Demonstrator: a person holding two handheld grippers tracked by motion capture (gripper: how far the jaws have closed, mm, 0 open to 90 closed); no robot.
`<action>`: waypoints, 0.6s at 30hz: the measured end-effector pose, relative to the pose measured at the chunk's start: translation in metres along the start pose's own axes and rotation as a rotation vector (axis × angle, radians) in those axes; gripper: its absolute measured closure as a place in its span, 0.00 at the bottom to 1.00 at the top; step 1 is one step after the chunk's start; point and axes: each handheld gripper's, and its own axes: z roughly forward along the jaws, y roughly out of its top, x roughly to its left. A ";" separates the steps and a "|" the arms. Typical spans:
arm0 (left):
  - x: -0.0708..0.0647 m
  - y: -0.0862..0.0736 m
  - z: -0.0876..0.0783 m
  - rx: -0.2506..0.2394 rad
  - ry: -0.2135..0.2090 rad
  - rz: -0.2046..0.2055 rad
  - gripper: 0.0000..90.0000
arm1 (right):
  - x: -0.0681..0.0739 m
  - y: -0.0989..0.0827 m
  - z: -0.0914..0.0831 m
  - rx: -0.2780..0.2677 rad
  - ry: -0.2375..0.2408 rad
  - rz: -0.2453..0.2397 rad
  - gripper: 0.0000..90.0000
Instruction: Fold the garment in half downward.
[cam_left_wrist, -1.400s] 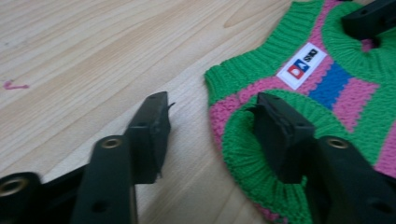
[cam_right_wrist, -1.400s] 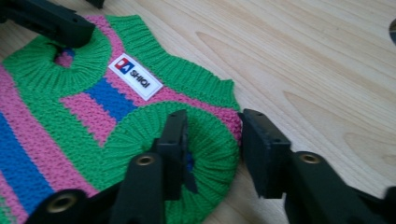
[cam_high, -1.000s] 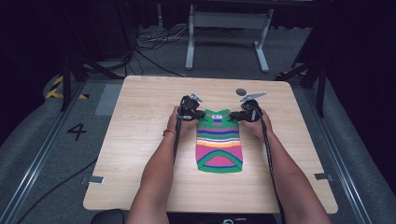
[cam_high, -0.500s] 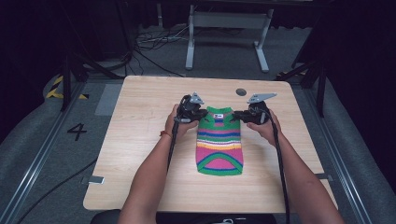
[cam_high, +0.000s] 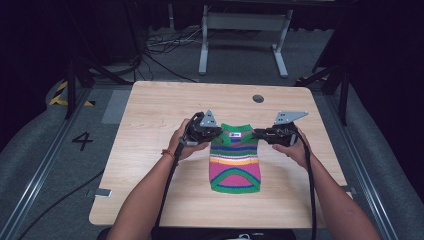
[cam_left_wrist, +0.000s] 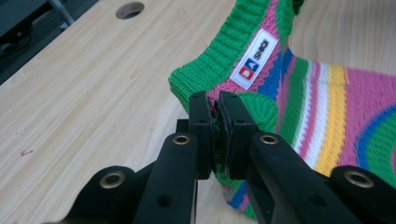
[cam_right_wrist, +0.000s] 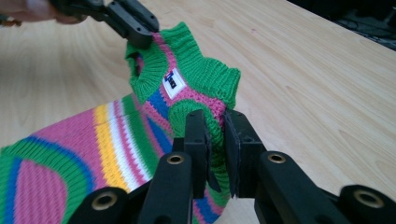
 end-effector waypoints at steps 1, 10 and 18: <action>-0.004 0.000 -0.002 -0.002 -0.003 0.013 0.94 | 0.003 -0.001 -0.002 -0.001 0.011 -0.011 0.89; -0.038 -0.008 -0.016 -0.010 -0.027 0.100 0.93 | 0.032 -0.013 -0.018 0.022 0.086 -0.093 0.89; -0.059 -0.021 -0.022 0.011 -0.068 0.138 0.92 | 0.058 -0.027 -0.021 0.087 0.132 -0.147 0.88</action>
